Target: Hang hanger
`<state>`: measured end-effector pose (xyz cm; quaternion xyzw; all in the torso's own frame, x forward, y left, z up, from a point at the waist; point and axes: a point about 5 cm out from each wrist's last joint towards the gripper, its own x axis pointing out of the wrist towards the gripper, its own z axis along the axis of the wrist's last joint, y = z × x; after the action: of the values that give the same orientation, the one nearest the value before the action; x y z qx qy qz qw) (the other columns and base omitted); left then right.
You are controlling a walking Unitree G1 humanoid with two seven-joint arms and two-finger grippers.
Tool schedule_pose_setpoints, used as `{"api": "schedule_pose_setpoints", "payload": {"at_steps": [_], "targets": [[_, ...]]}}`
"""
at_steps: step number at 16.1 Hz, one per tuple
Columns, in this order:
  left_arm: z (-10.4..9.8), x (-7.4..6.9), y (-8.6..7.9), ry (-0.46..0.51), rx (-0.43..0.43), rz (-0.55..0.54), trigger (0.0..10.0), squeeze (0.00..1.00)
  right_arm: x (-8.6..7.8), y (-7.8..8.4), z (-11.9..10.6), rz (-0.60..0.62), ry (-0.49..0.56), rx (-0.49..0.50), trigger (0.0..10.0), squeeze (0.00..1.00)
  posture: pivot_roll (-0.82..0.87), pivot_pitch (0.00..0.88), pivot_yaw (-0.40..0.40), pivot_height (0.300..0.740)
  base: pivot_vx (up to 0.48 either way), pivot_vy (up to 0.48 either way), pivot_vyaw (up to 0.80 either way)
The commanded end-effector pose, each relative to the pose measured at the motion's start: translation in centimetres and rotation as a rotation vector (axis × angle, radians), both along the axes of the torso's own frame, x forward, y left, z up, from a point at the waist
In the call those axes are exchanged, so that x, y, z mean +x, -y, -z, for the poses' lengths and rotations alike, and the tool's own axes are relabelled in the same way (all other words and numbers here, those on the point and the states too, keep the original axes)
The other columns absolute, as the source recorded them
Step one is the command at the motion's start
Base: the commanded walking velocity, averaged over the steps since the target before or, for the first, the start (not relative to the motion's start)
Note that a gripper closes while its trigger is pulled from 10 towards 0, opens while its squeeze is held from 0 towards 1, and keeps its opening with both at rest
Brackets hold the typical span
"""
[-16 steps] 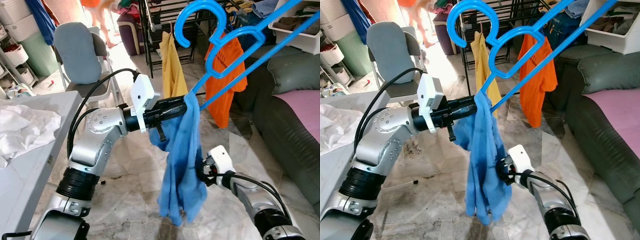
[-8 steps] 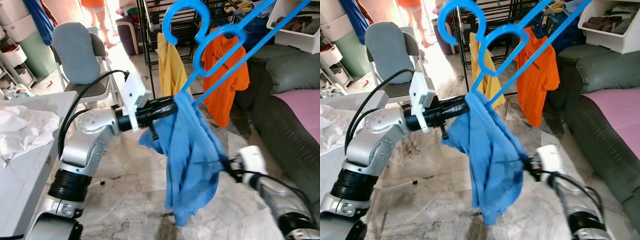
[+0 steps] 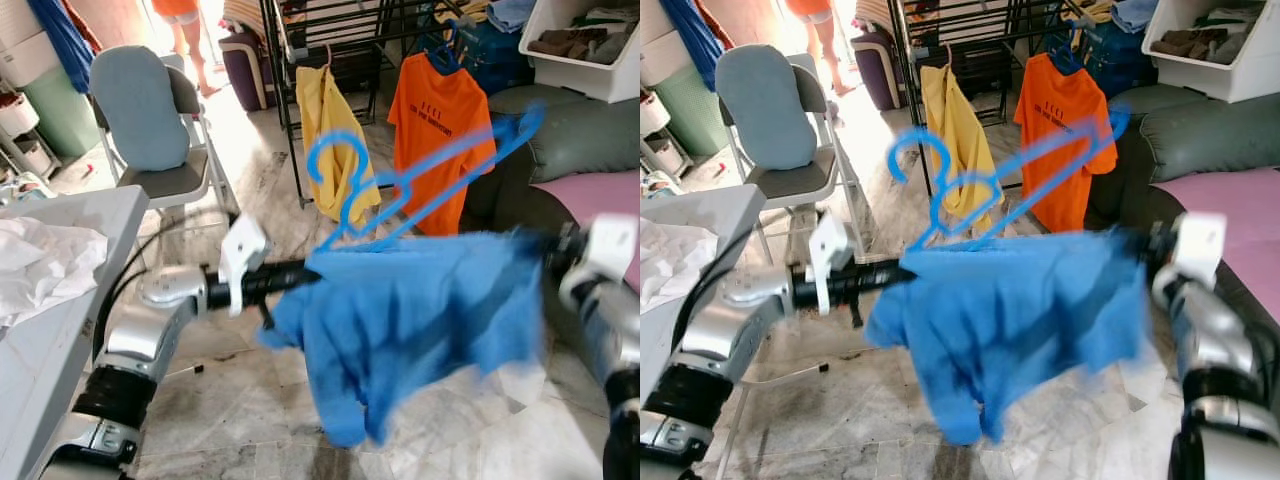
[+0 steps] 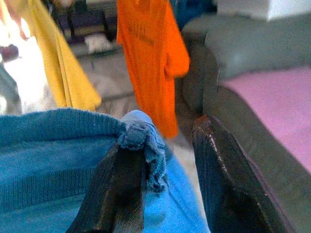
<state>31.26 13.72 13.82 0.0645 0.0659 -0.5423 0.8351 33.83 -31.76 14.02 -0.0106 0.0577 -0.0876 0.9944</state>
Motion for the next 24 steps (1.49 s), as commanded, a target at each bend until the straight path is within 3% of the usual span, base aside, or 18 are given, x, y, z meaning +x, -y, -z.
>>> {"api": "schedule_pose_setpoints", "payload": {"at_steps": [1,2,5,11,15,16,18,21,23,24], "targets": [[0.5,0.0,-2.8,-0.011,0.047,-0.07,0.0,0.0,-0.1,1.9,-2.3,0.102,0.08,-0.002,0.0,0.0,-0.15,0.0,0.077,0.74,0.0,0.0,0.0],[2.0,-0.5,-3.3,-0.067,0.06,-0.074,0.0,0.0,0.9,1.6,-4.8,0.109,0.167,-0.005,0.0,0.0,-0.15,0.0,0.073,0.74,0.0,0.0,0.0],[3.2,-1.1,-3.3,-0.1,0.07,-0.045,0.0,0.0,1.6,1.0,-6.1,0.092,0.201,-0.009,0.0,0.0,-0.15,0.0,0.069,0.74,0.0,0.0,0.0],[3.8,-2.2,-2.5,-0.154,0.057,0.082,0.0,0.0,2.0,0.1,-5.0,0.074,0.158,-0.007,0.0,0.0,-0.15,0.0,0.067,0.74,0.0,0.0,0.0],[6.6,-3.1,-2.6,-0.195,0.22,0.16,0.0,0.0,2.6,-1.0,-5.4,0.03,0.163,-0.021,0.0,0.0,-0.16,0.0,0.066,0.74,0.0,0.0,0.0],[7.1,-3.0,-2.6,-0.188,0.264,0.149,0.0,0.0,2.7,-1.1,-5.5,0.026,0.164,-0.024,0.0,0.0,-0.16,0.0,0.066,0.74,0.0,0.0,0.0],[7.5,-2.3,-2.6,-0.181,0.27,0.079,0.0,0.0,2.8,-1.3,-5.6,0.016,0.162,-0.023,0.0,0.0,-0.17,0.0,0.062,0.74,0.0,0.0,0.0],[7.0,-0.3,-2.7,-0.111,0.191,-0.13,0.0,0.0,2.9,-1.8,-5.4,-0.024,0.154,-0.04,0.0,0.0,-0.17,0.0,0.059,0.74,0.0,0.0,0.0],[6.7,0.3,-3.1,-0.094,0.159,-0.197,0.0,0.0,2.9,-1.9,-5.2,-0.031,0.15,-0.04,0.0,0.0,-0.17,0.0,0.057,0.74,0.0,0.0,0.0],[7.0,0.3,-3.3,-0.087,0.191,-0.195,0.0,0.0,2.9,-2.1,-5.1,-0.043,0.148,-0.041,0.0,0.0,-0.17,0.0,0.056,0.74,0.0,0.0,0.0]]}}
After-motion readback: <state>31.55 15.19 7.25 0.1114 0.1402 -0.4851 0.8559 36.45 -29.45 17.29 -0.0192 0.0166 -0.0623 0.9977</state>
